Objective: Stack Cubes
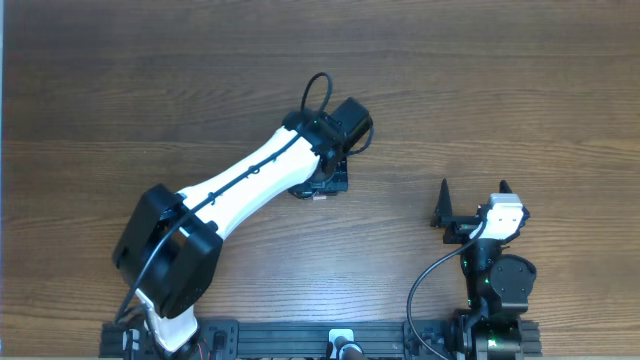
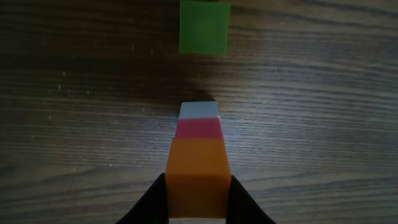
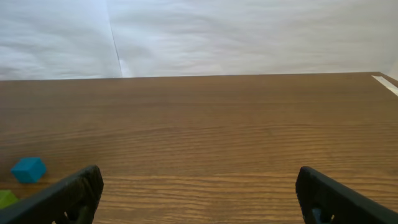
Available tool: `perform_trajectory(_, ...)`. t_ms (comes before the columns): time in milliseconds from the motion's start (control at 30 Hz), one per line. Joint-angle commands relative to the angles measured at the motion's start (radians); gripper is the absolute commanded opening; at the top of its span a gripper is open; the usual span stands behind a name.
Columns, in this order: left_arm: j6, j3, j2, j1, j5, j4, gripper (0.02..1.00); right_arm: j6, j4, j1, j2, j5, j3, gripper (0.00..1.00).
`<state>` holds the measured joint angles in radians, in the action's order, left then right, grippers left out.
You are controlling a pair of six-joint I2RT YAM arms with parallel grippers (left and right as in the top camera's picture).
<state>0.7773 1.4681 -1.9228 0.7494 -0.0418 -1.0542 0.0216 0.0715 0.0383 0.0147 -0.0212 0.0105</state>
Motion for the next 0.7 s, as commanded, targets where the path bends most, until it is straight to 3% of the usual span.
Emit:
perform_trajectory(33, -0.014, 0.018, -0.021, -0.007, -0.012, 0.0, 0.038, -0.001, 0.001, -0.006, -0.009, -0.008, -0.005, 0.991)
perform_trajectory(167, -0.014, 0.018, -0.021, -0.007, -0.012, 0.0, 0.091, 0.0, 0.001, -0.006, -0.009, -0.008, -0.005, 0.991)
perform_trajectory(300, -0.014, 0.018, -0.021, -0.007, -0.012, 0.0, 0.266, 0.0, 0.001, -0.006, -0.009, -0.008, -0.005, 0.991)
perform_trajectory(467, -0.015, 0.018, -0.021, -0.007, -0.013, 0.001, 0.402, 0.0, 0.001, -0.006, -0.009, -0.008, -0.005, 0.991)
perform_trajectory(700, -0.015, 0.018, -0.021, -0.007, -0.013, 0.004, 0.507, 0.0, 0.001, -0.006, -0.009, -0.008, -0.005, 0.991)
